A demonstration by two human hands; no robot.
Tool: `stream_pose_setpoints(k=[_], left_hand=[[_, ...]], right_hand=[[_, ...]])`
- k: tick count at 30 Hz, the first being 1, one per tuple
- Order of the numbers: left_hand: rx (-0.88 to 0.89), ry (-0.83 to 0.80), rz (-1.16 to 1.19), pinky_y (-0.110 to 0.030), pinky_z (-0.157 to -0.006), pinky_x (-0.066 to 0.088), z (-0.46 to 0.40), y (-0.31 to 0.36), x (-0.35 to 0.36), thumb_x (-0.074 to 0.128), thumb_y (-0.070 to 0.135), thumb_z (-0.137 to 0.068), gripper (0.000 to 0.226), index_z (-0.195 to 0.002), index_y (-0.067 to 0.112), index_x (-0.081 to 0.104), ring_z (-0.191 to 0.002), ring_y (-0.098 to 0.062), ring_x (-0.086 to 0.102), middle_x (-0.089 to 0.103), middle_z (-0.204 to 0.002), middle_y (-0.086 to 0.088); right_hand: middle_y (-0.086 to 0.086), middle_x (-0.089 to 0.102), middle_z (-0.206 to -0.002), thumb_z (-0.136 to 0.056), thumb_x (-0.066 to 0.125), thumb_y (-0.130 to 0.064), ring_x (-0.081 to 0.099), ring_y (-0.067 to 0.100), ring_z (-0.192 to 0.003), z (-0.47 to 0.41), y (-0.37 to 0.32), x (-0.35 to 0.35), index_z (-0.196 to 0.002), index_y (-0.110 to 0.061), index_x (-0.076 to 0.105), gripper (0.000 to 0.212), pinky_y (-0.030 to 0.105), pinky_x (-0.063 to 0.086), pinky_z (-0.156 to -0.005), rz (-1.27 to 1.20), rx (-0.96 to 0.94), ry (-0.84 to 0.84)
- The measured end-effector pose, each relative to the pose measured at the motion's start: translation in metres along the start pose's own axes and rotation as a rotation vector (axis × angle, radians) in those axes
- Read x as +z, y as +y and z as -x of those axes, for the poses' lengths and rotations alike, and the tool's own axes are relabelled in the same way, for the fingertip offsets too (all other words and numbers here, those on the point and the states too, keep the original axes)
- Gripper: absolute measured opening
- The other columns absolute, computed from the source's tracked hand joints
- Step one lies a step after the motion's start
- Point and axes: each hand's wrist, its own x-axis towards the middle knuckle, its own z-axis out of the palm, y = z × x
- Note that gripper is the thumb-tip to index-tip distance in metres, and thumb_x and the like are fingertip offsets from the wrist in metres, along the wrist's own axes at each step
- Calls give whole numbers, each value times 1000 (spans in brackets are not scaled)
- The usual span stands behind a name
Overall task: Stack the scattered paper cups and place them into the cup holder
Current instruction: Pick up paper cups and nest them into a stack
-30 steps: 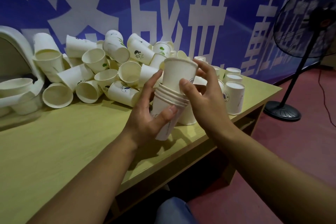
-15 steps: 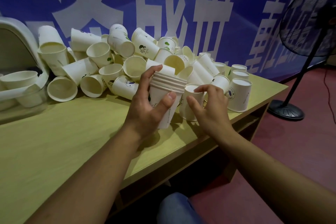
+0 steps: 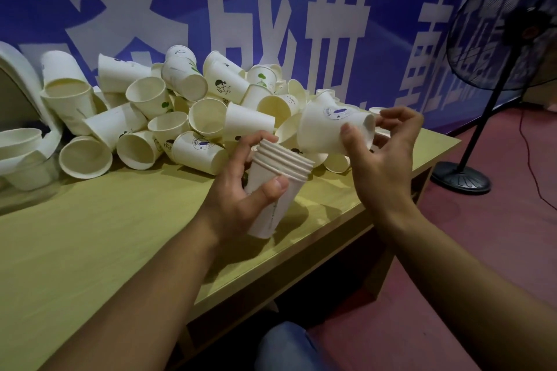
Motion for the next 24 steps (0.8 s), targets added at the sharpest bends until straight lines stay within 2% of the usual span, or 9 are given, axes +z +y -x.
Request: stream_pose_setpoints(k=[3,7,9,11,13,15,18,21,24], left_hand=[[-4,-51,-29,-16,-77,50,0,1,2,62,57,-71,64,-132,46,45,-101,-7,61,58,-113,19],[1,-70,-49,-14,-83,49,1,-2,3,62,55,-74,77,-146,41,39,-109,-7,60,55,-125,14],[-2,-78,-46,-14,-88,48,1,-3,3,63,55,-75,80,-149,42,35,-116,-5,57,52,-134,13],[-7,-78,-45,-14,-93,47,1,-4,3,64,55,-75,84,-152,42,32,-123,-4,55,49,-141,12],[-9,-73,-47,-13,-94,46,1,-4,3,65,55,-75,86,-153,43,29,-125,-2,53,47,-143,15],[-8,-65,-39,-11,-90,47,1,-2,4,65,55,-74,88,-153,44,27,-122,3,53,48,-138,22],[-6,-53,-22,-9,-85,48,1,0,5,65,54,-74,90,-153,43,24,-118,6,55,50,-135,19],[-25,-27,-47,-14,-83,52,1,-3,5,64,58,-73,91,-153,47,21,-115,4,57,51,-134,17],[-65,72,-106,-29,-85,56,-1,-4,3,61,65,-72,89,-147,61,14,-109,-3,60,49,-136,10]], right_hand=[[0,44,-122,-90,69,-20,57,16,-108,3,-2,2,-118,-22,39,41,15,54,-64,-32,-15,-91],[-2,49,-119,-82,68,-35,57,14,-107,10,3,10,-107,-22,47,35,16,53,-62,-34,-23,-145],[5,55,-118,-81,65,-44,59,18,-109,13,7,14,-96,-25,49,29,20,54,-64,-67,1,-144],[6,57,-115,-85,66,-42,61,22,-110,13,9,16,-93,-25,49,26,22,55,-66,-102,44,-145],[0,56,-113,-90,69,-31,62,22,-108,13,9,18,-104,-25,47,27,25,57,-67,-131,76,-149],[-3,50,-119,-88,73,-26,63,18,-103,13,7,19,-123,-31,40,49,26,59,-69,-127,74,-172],[-3,43,-134,-86,75,-27,64,15,-99,12,8,21,-141,-44,30,73,28,60,-70,-67,65,-261],[-5,47,-136,-88,66,-37,63,20,-104,15,12,24,-138,-45,44,55,35,61,-75,-26,63,-279],[-8,51,-130,-90,54,-39,59,17,-107,22,17,26,-122,-46,60,33,43,58,-86,4,48,-286]])
